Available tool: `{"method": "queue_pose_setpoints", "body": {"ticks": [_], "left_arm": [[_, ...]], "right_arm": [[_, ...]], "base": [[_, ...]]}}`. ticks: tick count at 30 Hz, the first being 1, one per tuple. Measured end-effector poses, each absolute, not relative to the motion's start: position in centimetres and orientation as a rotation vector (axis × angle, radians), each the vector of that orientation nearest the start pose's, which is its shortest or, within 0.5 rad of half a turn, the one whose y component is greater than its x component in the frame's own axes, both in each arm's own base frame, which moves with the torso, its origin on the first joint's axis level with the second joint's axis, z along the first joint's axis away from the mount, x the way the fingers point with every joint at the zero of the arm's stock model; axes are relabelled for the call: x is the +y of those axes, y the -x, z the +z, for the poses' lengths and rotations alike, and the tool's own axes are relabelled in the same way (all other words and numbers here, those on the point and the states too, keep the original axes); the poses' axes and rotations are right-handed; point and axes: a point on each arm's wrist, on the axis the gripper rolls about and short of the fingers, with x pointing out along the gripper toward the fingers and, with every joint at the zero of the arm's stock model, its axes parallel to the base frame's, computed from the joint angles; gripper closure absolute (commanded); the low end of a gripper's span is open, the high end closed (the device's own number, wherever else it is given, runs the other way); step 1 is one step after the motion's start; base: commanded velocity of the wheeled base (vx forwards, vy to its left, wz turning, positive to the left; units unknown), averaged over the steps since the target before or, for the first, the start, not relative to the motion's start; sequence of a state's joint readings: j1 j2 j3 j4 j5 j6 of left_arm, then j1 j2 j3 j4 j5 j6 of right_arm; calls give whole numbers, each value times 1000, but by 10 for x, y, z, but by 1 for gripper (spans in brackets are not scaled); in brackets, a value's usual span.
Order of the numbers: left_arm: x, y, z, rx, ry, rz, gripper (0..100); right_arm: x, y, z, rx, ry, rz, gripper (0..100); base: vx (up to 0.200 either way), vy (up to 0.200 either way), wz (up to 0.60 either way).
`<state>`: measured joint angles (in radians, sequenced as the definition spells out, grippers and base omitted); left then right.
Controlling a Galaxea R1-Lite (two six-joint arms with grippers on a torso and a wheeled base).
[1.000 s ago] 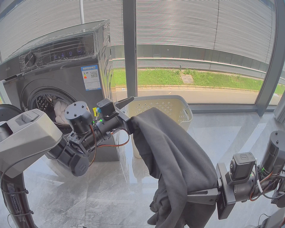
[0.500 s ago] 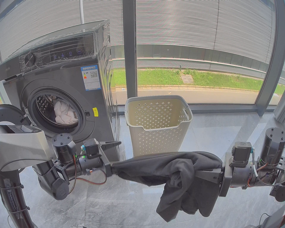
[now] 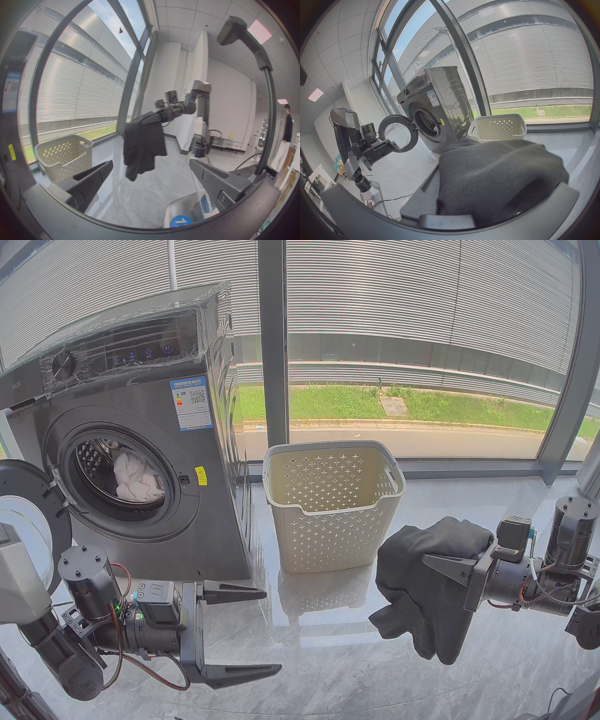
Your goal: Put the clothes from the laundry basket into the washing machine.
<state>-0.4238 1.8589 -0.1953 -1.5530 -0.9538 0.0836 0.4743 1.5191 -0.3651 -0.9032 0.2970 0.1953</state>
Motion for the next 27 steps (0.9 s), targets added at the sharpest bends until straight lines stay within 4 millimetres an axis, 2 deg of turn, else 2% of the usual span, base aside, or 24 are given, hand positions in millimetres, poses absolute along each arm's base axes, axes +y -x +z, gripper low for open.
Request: {"method": "queue_pose_setpoints", "body": {"ticks": [4,7,17,23,27], "left_arm": [[-122,-195,106,16,-54,-1434,0],[-125,-192,110,-11,-65,-1452,0],[-136,-202,120,-88,-111,-1469,0],[-153,-199,121,-105,-112,-1522,0],[-163,-204,120,-115,-114,-1527,0]], "right_arm": [[115,-189,148,325,-159,814,100],[122,-181,152,315,-159,886,100],[139,-148,171,276,-198,1114,100],[145,-136,178,266,-219,1179,100],[148,-131,181,262,-226,1217,100]], "base": [[0,0,0],[0,0,0],[0,0,0],[0,0,0],[0,0,0]]}}
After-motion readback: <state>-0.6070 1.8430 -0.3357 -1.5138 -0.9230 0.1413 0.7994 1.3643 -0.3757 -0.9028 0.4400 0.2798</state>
